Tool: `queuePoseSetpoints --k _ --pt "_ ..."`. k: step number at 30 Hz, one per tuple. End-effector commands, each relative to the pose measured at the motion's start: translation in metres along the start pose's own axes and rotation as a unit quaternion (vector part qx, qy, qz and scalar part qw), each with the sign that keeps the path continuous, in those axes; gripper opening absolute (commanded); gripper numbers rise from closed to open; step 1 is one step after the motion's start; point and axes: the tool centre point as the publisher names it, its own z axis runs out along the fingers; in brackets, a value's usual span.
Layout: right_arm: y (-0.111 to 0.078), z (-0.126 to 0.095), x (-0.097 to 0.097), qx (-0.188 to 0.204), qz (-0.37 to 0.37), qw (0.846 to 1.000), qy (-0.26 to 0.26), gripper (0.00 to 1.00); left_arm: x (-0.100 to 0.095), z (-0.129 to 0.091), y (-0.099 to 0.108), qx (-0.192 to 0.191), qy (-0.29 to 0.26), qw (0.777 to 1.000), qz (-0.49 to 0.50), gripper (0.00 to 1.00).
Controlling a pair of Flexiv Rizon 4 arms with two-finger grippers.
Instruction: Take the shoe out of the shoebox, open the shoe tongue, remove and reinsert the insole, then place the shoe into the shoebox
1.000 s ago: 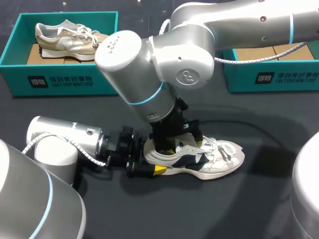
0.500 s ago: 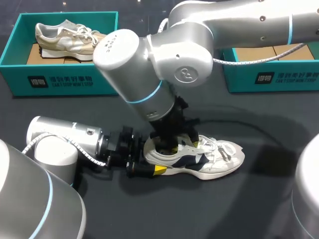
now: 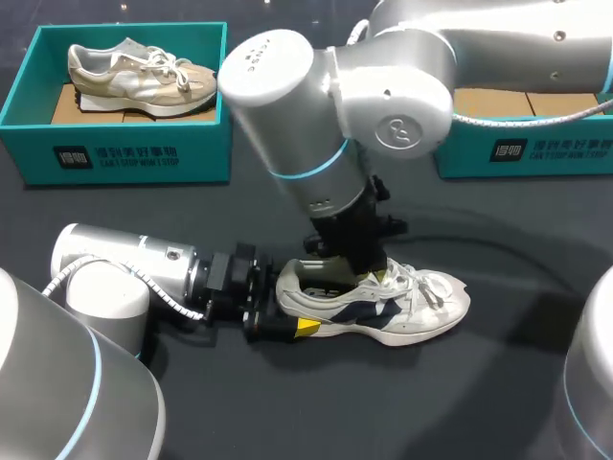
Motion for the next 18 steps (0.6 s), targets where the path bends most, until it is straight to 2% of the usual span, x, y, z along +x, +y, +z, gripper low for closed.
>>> queuePoseSetpoints --k 1,18 --pt "0.0024 0.0145 -0.0326 0.035 0.02 0.989 0.139 0.0 0.0006 0.0007 0.0019 0.0 -0.001 1.0 0.0 0.0" --pt "0.0024 0.0145 -0.0326 0.035 0.02 0.989 0.139 0.0 0.0006 0.0007 0.0019 0.0 -0.001 1.0 0.0 0.0"
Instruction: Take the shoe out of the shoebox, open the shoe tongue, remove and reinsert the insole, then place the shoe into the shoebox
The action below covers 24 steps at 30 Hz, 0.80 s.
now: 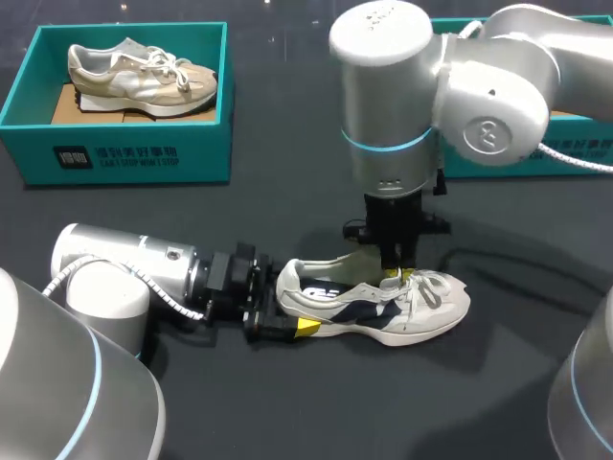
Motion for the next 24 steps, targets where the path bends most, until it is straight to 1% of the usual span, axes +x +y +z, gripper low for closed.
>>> queuePoseSetpoints --k 1,2,7,10,15,19,24 --pt "-0.001 0.003 -0.005 -0.001 0.0 0.999 0.035 0.0 0.001 0.001 0.002 0.0 -0.001 1.0 0.0 0.0" --pt "-0.001 0.003 -0.005 -0.001 0.0 0.999 0.035 0.0 0.001 0.001 0.002 0.0 -0.001 1.0 0.0 0.0" --pt "-0.003 0.007 -0.029 -0.004 0.007 0.998 0.07 0.0 0.001 0.001 0.002 0.0 -0.001 1.0 0.0 0.0" --pt "-0.002 0.008 -0.042 -0.004 0.014 0.997 0.078 0.0 0.001 0.001 0.002 0.0 -0.001 1.0 0.0 0.0" --pt "0.0 0.01 -0.059 -0.009 0.017 0.996 0.087 0.0 0.001 0.001 0.002 0.0 -0.001 1.0 0.0 0.0" --pt "0.003 0.012 -0.066 -0.008 0.021 0.996 0.087 0.0 0.001 0.001 0.002 0.0 -0.001 1.0 0.0 0.0" --pt "0.008 0.022 -0.067 0.001 0.018 0.996 0.084 0.0 0.001 0.001 0.002 0.0 -0.001 1.0 0.0 0.0"
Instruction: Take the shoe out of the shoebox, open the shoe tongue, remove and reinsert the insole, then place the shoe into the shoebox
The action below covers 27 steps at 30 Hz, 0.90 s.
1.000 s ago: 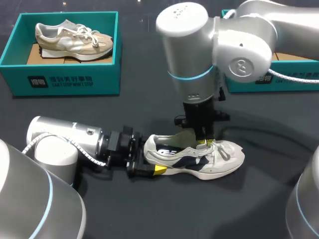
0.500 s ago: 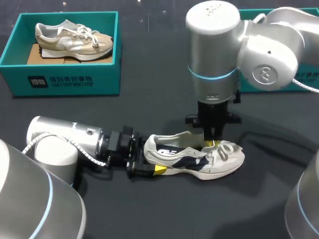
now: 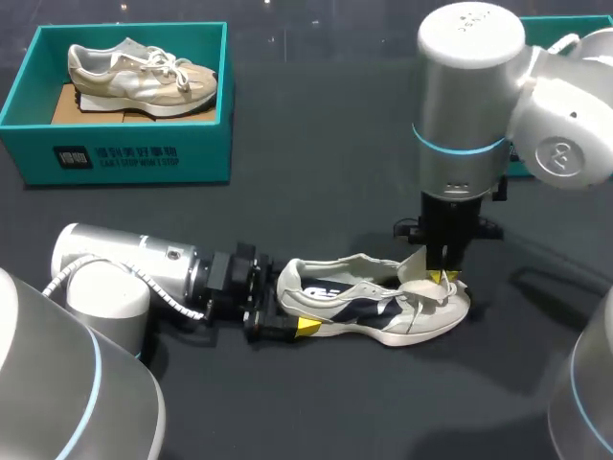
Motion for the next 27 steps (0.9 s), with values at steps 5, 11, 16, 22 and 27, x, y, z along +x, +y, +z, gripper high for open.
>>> queuePoseSetpoints --k 5,11,16,22,27 --pt "0.009 0.023 -0.01 0.019 -0.001 0.999 0.043 0.0 0.001 0.0 0.003 -0.001 -0.001 1.0 0.0 0.0" --pt "0.012 0.03 -0.012 0.03 0.008 0.999 0.016 0.0 0.001 0.0 0.003 -0.001 -0.001 1.0 0.0 0.0" --pt "0.011 0.028 -0.019 0.042 0.035 0.998 -0.017 0.36 0.001 0.0 0.003 -0.001 -0.001 1.0 0.0 0.0" --pt "0.008 0.018 -0.025 0.043 0.056 0.996 -0.05 0.87 0.001 0.0 0.003 -0.001 -0.001 1.0 0.0 0.0" --pt "0.006 0.004 -0.029 0.038 0.064 0.994 -0.079 0.98 0.001 0.0 0.003 -0.001 -0.001 1.0 0.0 0.0"
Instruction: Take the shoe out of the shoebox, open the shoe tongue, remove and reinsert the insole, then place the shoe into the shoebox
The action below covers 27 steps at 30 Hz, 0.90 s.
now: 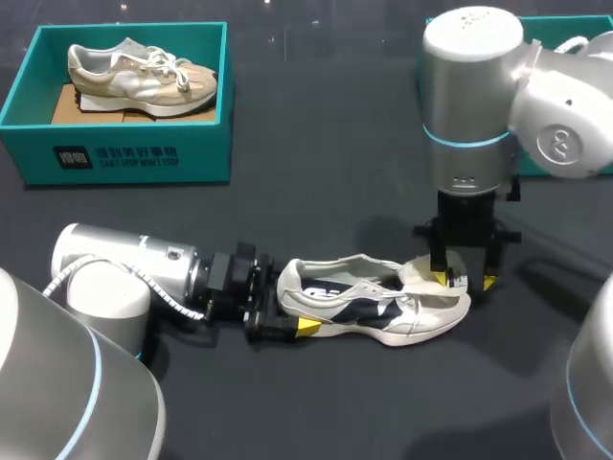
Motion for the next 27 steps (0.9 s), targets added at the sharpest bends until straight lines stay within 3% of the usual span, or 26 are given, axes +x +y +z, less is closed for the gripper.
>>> queuePoseSetpoints --k 1,11,15,19,22,24,26,27 --pt "-0.003 -0.017 0.001 -0.01 0.002 0.999 -0.032 1.0 0.001 0.0 0.002 0.0 -0.001 1.0 0.0 0.0" --pt "-0.019 -0.079 0.004 -0.094 -0.081 0.99 -0.061 1.0 0.001 0.0 0.002 0.0 -0.001 1.0 0.0 0.0" --pt "-0.028 -0.107 0.019 -0.122 -0.152 0.977 -0.085 0.85 0.001 0.0 0.002 0.0 -0.001 1.0 0.0 0.0" --pt "-0.031 -0.125 0.04 -0.133 -0.24 0.955 -0.109 0.82 0.001 0.0 0.002 0.0 -0.001 1.0 0.0 0.0" --pt "-0.032 -0.136 0.059 -0.144 -0.316 0.93 -0.118 0.8 0.001 0.0 0.002 0.0 -0.001 1.0 0.0 0.0" --pt "-0.034 -0.141 0.073 -0.149 -0.364 0.91 -0.127 0.72 0.001 0.0 0.002 0.0 -0.001 1.0 0.0 0.0" --pt "-0.035 -0.144 0.085 -0.15 -0.414 0.888 -0.129 0.49 0.001 0.0 0.002 0.0 -0.001 1.0 0.0 0.0" --pt "-0.036 -0.146 0.09 -0.155 -0.436 0.878 -0.121 0.44 0.001 0.0 0.002 0.0 -0.001 1.0 0.0 0.0"
